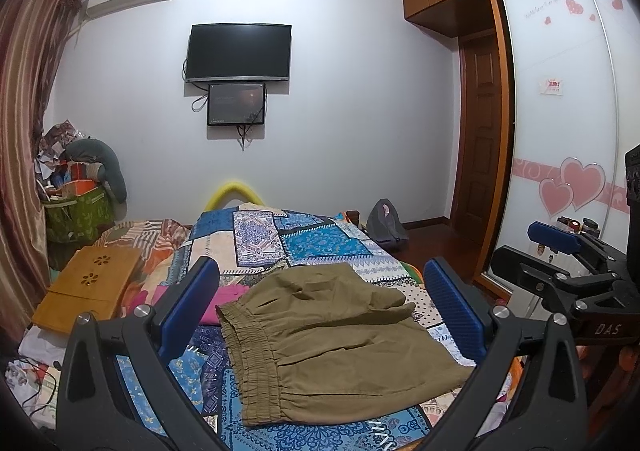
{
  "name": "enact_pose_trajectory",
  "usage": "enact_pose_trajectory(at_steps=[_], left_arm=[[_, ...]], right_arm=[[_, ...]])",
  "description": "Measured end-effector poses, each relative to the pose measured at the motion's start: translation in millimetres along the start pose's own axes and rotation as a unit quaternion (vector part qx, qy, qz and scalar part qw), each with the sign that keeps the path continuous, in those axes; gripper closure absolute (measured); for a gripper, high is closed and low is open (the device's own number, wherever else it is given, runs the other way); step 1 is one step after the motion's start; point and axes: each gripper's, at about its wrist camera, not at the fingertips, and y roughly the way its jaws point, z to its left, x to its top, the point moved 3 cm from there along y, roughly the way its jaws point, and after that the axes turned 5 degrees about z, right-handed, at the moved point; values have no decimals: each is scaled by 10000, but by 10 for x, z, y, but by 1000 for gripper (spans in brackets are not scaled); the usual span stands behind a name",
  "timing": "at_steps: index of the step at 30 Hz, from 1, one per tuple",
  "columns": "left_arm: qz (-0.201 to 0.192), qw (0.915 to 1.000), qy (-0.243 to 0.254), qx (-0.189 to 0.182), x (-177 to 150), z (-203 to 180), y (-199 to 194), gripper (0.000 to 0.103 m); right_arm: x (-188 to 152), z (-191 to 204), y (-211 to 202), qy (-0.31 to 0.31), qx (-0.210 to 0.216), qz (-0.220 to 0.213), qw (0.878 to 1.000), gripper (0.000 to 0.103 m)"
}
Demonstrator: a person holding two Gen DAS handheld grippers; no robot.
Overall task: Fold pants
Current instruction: 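Lower both tools to the olive pants and close the left tool on the waistband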
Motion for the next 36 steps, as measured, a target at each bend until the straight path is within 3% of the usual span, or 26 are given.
enact_pose_trajectory(at_steps=[10, 14, 21, 28, 36], left_arm=[[357, 9993, -79, 85, -1, 140, 371, 0], [801, 9968, -21, 52, -55, 271, 687, 0], [1086, 9935, -142, 311, -95, 608, 1169, 0], [1354, 9865, -129, 913, -49, 1101, 1881, 0], [1759, 9777, 113, 1140, -153, 1614, 2741, 0]], right_arm=[[15, -143, 228, 26, -135, 143, 9998, 0], [-23, -315, 447, -155, -415, 384, 9983, 0], [-3, -682, 772, -535, -891, 647, 9925, 0], [-35, -1046, 1242, -434, -669, 1092, 9908, 0], [83, -1317, 1912, -481, -539, 1397, 9876, 0]])
